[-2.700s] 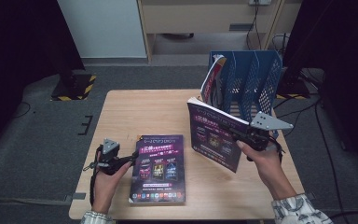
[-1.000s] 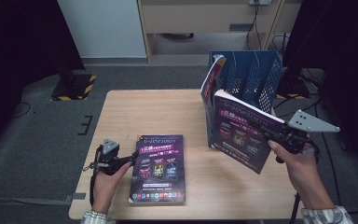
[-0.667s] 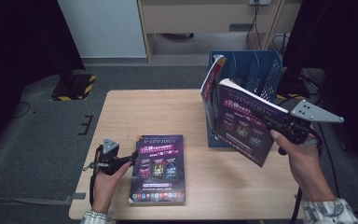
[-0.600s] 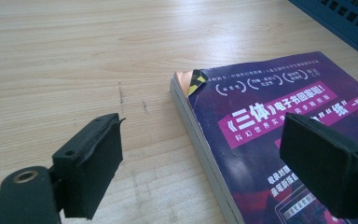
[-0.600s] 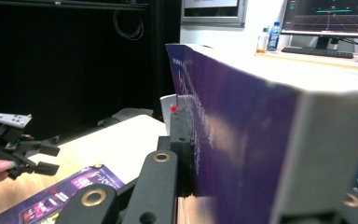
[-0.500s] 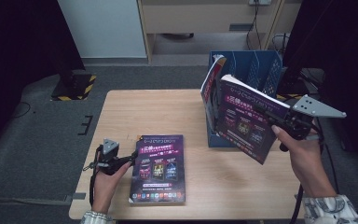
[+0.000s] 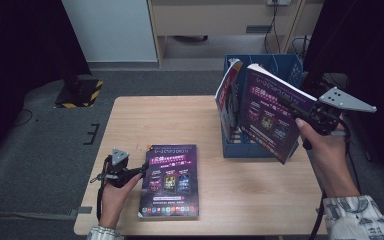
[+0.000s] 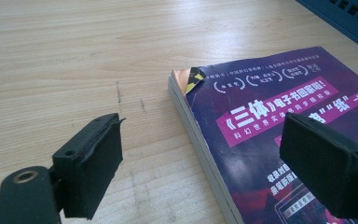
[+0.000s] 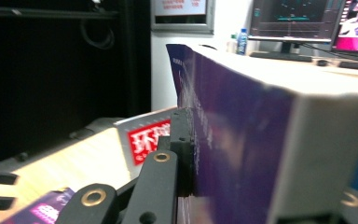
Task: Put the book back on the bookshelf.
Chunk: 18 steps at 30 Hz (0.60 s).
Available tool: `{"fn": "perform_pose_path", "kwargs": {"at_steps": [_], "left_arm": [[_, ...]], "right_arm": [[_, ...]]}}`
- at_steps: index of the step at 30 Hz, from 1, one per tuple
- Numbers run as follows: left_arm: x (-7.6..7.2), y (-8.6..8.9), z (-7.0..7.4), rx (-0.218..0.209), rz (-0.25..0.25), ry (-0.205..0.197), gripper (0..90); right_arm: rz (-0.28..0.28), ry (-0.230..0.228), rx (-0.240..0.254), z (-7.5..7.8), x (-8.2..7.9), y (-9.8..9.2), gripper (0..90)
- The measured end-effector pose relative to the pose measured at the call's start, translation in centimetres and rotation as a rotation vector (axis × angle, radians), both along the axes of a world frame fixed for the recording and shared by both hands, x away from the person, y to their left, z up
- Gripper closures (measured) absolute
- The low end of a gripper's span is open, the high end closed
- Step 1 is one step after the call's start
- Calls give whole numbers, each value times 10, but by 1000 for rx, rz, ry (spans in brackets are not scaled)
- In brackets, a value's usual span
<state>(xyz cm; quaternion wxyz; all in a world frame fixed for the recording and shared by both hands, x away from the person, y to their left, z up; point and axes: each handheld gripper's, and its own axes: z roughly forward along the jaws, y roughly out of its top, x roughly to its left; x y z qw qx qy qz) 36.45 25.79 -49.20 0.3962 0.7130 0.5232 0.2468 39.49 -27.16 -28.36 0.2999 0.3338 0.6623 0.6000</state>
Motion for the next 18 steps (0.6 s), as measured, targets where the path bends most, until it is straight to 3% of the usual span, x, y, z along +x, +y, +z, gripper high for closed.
{"fn": "perform_pose_path", "kwargs": {"at_steps": [7, 18], "left_arm": [[0, -1, 0, 6, -2, 1, 127], [0, -1, -1, 11, -5, 2, 127]], "right_arm": [[-49, 17, -14, -3, 14, -4, 824], [-94, 13, -11, 5, 21, -12, 824]]}}
